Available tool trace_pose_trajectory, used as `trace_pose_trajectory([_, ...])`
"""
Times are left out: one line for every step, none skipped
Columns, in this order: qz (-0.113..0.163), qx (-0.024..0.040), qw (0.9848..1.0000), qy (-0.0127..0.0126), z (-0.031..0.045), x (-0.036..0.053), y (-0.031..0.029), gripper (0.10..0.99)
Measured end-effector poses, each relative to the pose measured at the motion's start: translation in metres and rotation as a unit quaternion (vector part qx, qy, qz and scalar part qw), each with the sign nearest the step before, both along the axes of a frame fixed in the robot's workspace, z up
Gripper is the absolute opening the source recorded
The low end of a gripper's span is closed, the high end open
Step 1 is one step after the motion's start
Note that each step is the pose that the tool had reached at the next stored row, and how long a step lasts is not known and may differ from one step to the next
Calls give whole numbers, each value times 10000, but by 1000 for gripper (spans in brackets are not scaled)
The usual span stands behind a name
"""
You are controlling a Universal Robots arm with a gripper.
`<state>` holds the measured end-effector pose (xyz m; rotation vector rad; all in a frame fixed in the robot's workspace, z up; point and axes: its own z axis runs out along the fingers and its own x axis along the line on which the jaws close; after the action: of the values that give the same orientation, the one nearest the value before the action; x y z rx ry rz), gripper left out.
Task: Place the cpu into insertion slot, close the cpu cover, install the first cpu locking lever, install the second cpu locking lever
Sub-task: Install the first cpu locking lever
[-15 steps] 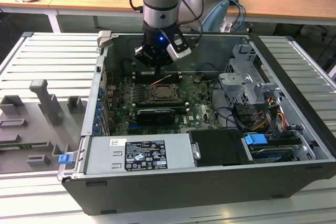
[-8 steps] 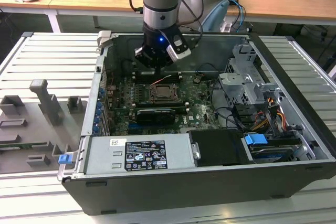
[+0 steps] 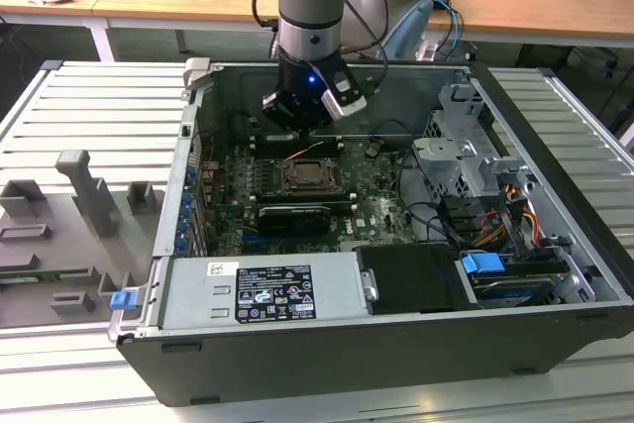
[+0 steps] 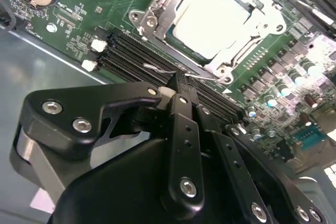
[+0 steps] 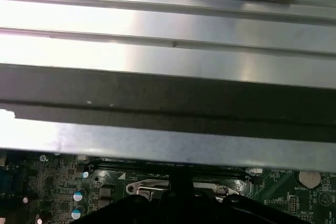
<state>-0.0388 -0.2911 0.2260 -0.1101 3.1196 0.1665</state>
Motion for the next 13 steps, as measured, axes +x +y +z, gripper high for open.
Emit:
trace_pose_trajectory([-5, 0, 10000, 1, -19, 38, 3, 106])
trace_pose_trajectory([-11, -1, 10000, 1, -50, 76, 6, 106])
trace_pose_trajectory([-12, -1, 10000, 1, -76, 102, 10, 106])
trace_pose_trajectory([-12, -1, 10000, 1, -95, 131, 11, 106])
trace_pose_trajectory([-12, -1, 10000, 1, -103, 142, 11, 106])
trace_pose_trajectory([-12, -1, 10000, 1, -113, 158, 12, 106])
trace_pose_trajectory([-12, -1, 10000, 0, -132, 176, 12, 106])
trace_pose_trajectory([-12, -1, 10000, 1, -146, 187, 13, 106])
trace_pose_trajectory([-11, -1, 10000, 1, -160, 193, 13, 106])
trace_pose_trajectory([-12, -1, 10000, 1, -167, 195, 13, 106])
trace_pose_trajectory([-12, -1, 10000, 1, -175, 197, 13, 106])
trace_pose_trajectory([-12, -1, 10000, 1, -186, 202, 13, 106])
trace_pose_trajectory([-12, -4, 10000, 1, -199, 205, 13, 106])
